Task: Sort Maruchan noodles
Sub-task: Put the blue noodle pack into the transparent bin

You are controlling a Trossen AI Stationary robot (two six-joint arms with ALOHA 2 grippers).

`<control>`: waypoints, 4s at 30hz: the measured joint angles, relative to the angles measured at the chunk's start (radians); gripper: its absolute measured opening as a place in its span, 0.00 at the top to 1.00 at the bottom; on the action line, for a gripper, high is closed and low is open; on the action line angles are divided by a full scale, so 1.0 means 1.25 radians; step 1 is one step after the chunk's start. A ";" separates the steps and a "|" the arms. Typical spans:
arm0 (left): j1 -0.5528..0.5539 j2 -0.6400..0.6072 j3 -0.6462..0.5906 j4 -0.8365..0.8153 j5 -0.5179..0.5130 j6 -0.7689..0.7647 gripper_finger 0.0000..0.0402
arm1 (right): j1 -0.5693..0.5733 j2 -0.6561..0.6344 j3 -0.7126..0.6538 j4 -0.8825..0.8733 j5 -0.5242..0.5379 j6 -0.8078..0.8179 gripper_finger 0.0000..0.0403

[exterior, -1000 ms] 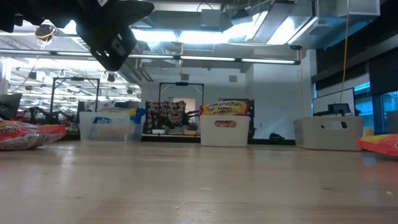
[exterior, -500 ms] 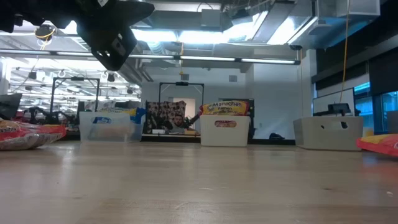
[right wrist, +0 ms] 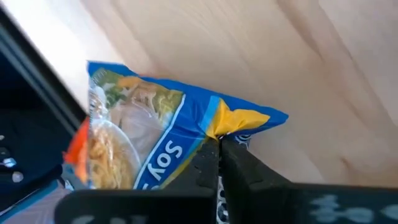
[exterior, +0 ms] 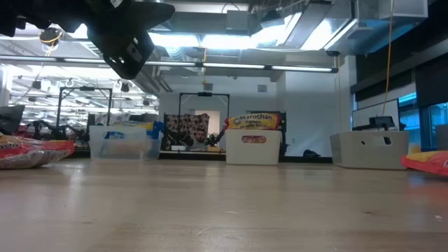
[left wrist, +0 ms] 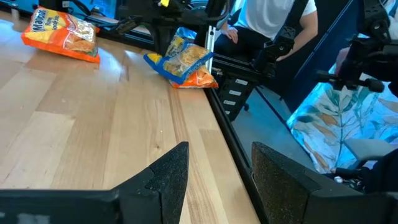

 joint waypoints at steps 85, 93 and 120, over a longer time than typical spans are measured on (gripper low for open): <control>0.128 0.175 0.289 -0.389 0.110 -0.151 0.48 | -0.250 0.309 0.072 0.481 0.373 -0.502 0.40; 0.178 0.252 0.288 -0.372 0.230 -0.339 0.48 | -0.190 0.274 0.124 0.398 0.374 -0.551 0.40; 0.183 0.320 0.291 -0.244 0.287 -0.441 0.43 | -0.194 0.388 0.131 0.454 0.477 -0.714 0.40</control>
